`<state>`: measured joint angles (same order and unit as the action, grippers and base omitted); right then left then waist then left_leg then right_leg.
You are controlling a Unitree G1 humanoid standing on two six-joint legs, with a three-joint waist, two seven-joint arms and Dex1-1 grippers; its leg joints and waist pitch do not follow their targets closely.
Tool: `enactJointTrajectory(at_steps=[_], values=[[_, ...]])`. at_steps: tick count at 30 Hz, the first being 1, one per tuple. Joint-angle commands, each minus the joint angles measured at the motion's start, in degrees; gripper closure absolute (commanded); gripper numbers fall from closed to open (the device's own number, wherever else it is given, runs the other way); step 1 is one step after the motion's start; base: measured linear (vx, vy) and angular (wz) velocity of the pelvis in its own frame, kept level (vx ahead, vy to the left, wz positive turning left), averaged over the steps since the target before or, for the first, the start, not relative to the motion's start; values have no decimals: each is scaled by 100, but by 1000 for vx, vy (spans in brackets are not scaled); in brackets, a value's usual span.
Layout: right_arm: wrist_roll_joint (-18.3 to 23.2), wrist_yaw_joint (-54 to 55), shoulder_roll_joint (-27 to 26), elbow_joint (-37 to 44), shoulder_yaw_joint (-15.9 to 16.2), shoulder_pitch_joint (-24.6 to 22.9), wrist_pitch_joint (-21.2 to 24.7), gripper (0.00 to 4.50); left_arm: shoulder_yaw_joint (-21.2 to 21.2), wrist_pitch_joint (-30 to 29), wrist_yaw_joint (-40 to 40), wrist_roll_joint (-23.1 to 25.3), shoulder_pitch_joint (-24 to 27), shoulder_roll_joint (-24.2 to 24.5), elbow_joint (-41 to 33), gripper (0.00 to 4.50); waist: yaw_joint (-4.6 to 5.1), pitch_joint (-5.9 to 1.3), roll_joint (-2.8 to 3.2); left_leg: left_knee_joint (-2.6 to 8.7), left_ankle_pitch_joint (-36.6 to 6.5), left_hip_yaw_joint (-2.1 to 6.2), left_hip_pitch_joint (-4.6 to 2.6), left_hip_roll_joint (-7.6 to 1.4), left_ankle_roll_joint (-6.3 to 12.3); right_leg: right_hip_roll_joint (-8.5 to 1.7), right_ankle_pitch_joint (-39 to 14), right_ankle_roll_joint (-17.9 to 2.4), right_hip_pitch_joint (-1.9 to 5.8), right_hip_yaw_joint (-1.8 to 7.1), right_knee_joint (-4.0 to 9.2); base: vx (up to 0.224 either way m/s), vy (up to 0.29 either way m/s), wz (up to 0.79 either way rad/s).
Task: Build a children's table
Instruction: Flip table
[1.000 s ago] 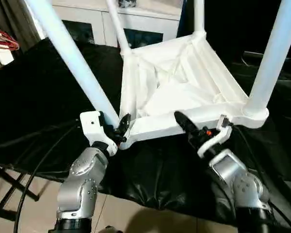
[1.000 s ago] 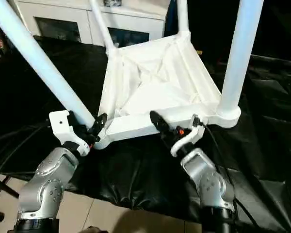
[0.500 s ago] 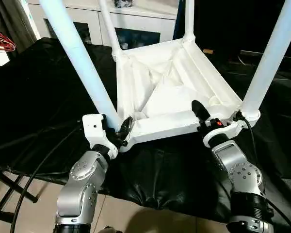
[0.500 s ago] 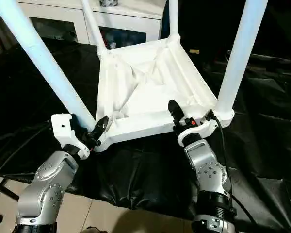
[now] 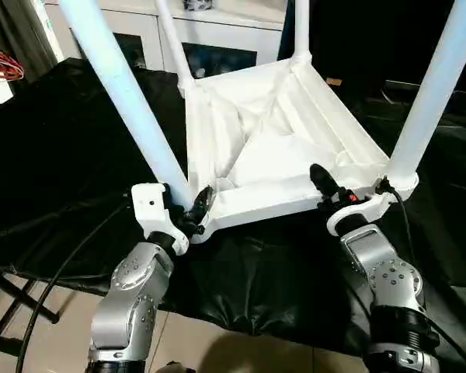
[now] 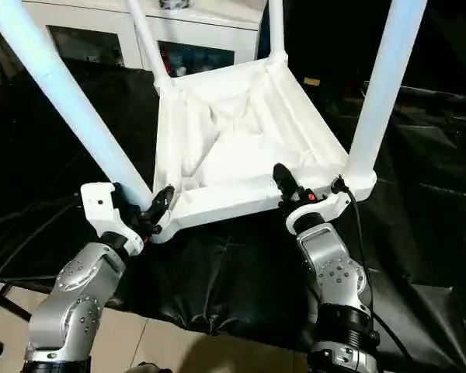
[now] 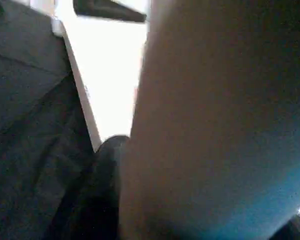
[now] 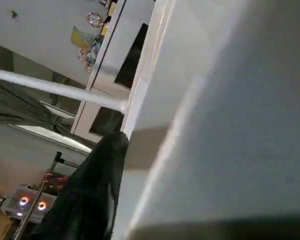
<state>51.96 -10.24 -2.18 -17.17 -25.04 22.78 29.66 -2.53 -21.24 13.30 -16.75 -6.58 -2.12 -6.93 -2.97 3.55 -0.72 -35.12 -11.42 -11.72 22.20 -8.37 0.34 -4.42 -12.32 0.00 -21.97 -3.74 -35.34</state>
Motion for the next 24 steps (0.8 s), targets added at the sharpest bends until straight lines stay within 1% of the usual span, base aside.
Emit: enactJointTrajectory(at_steps=[1, 2, 3, 4, 5, 6, 7, 8, 9, 10, 11, 12, 14, 15, 16, 17, 18, 19, 20, 21, 22, 23, 24], values=[[42, 35, 45, 52, 27, 199, 59, 205, 84, -11, 328, -399, 40, -70, -58, 158, -45, -388, -110, 433, -335, 226, -113, -514, 187, -521, -370, -1152, 216, 323, 357, 0, 0, 0], [26, 80, 68, 83, -9, 233, 37, 205, 78, -29, 404, -418, 60, -3, -60, 158, -54, -391, -107, 432, -307, 222, -121, -514, 169, -512, -341, -1171, 205, 322, 349, 0, 0, 0], [0, 102, 87, 98, -19, 247, 10, 219, 76, -28, 413, -390, 74, 41, -69, 131, -57, -393, -104, 431, -269, 223, -129, -517, 169, -498, -270, -1170, 200, 320, 339, 0, 0, 0], [-21, 110, 104, 106, -20, 254, -8, 222, 71, -31, 448, -396, 87, 74, -75, 131, -57, -393, -105, 432, -245, 224, -127, -518, 178, -494, -225, -1167, 201, 319, 334, 0, 0, 0], [-57, 137, 156, 140, -36, 278, -45, 222, 53, -16, 565, -392, 137, 203, -98, 128, -60, -394, -120, 431, -195, 226, -119, -515, 209, -502, -144, -1176, 212, 320, 322, 0, 0, 0], [-59, 148, 176, 156, -47, 287, -50, 224, 45, -3, 620, -389, 159, 259, -108, 121, -55, -391, -115, 433, -195, 223, -122, -514, 224, -500, -162, -1171, 207, 318, 324, 0, 0, 0], [-64, 182, 227, 193, -98, 318, -99, 227, 7, 87, 608, -257, 200, 393, -88, 110, -53, -384, -115, 433, -227, 221, -123, -511, 216, -501, -209, -1167, 203, 319, 333, 0, 0, 0], [-64, 195, 243, 204, -119, 329, -120, 228, -14, 102, 590, -221, 212, 429, -78, 96, -53, -385, -125, 435, -273, 222, -131, -516, 206, -500, -281, -1145, 205, 320, 335, 0, 0, 0], [-52, 242, 280, 257, -158, 341, -125, 229, -74, 96, 664, -262, 271, 514, -116, 88, -60, -382, -113, 435, -321, 215, -144, -516, 169, -499, -354, -1124, 194, 324, 345, 0, 0, 0], [-52, 243, 280, 257, -159, 342, -125, 230, -75, 96, 666, -263, 272, 515, -116, 83, -69, -374, -108, 444, -366, 213, -151, -515, 114, -493, -429, -1104, 185, 324, 353, 0, 0, 0], [-83, 244, 329, 286, -168, 343, -148, 230, -127, 92, 739, -316, 326, 579, -161, 82, -71, -371, -127, 447, -396, 211, -152, -517, 91, -491, -463, -1091, 184, 326, 357, 0, 0, 0], [-130, 246, 423, 335, -200, 344, -186, 231, -206, 30, 942, -446, 456, 748, -270, 81, -81, -366, -110, 453, -437, 215, -157, -521, 47, -496, -519, -1072, 179, 327, 358, 0, 0, 0], [-142, 276, 497, 397, -267, 351, -203, 231, -240, -45, 1191, -555, 614, 971, -391, 81, -94, -374, -112, 456, -397, 218, -156, -516, 13, -490, -488, -1052, 182, 320, 340, 0, 0, 0], [-133, 295, 524, 432, -305, 356, -212, 232, -247, -63, 1297, -583, 691, 1075, -447, 81, -96, -368, -107, 455, -389, 211, -169, -517, 12, -473, -461, -1041, 162, 323, 336, 0, 0, 0], [-180, 283, 587, 482, -301, 344, -222, 234, -224, -70, 1421, -591, 782, 1199, -528, 81, -102, -365, -106, 457, -399, 209, -168, -516, 5, -474, -464, -1033, 163, 324, 337, 0, 0, 0], [-240, 264, 669, 543, -298, 320, -245, 235, -121, -88, 1504, -447, 878, 1404, -633, 81, -124, -366, -104, 460, -417, 207, -171, -511, -10, -469, -481, -1004, 161, 325, 335, 0, 0, 0], [-240, 264, 669, 543, -298, 320, -245, 236, -121, -88, 1504, -447, 878, 1404, -633, 81, -151, -361, -101, 468, -450, 212, -177, -516, -28, -465, -526, -949, 157, 326, 339, 0, 0, 0], [-275, 254, 720, 574, -292, 306, -259, 236, -43, -94, 1534, -345, 930, 1537, -691, 81, -155, -357, -103, 468, -474, 204, -182, -512, -41, -457, -557, -926, 150, 330, 342, 0, 0, 0], [-275, 328, 777, 650, -347, 291, -298, 237, 184, -278, 1781, -394, 1051, 1763, -951, 81, -208, -354, -61, 467, -570, 196, -218, -512, -89, -464, -633, -890, 120, 339, 359, 0, 0, 0], [-252, 392, 798, 680, -399, 294, -318, 238, 284, -361, 1865, -437, 1082, 1818, -1086, 81, -206, -353, -70, 490, -590, 215, -187, -519, -142, -468, -671, -869, 140, 337, 346, 0, 0, 0], [-240, 429, 810, 695, -429, 297, -329, 238, 336, -400, 1900, -453, 1093, 1839, -1156, 81, -207, -353, -73, 498, -615, 213, -189, -523, -168, -466, -689, -863, 139, 334, 342, 0, 0, 0], [-253, 429, 821, 706, -423, 291, -338, 239, 350, -409, 1905, -461, 1092, 1843, -1174, 81, -216, -349, -68, 495, -704, 199, -219, -520, -208, -458, -740, -864, 106, 337, 352, 0, 0, 0], [-291, 431, 855, 736, -407, 276, -364, 239, 391, -434, 1920, -483, 1086, 1853, -1228, 81, -213, -333, -47, 504, -853, 192, -226, -513, -293, -450, -854, -861, 87, 345, 377, 0, 0, 0]])
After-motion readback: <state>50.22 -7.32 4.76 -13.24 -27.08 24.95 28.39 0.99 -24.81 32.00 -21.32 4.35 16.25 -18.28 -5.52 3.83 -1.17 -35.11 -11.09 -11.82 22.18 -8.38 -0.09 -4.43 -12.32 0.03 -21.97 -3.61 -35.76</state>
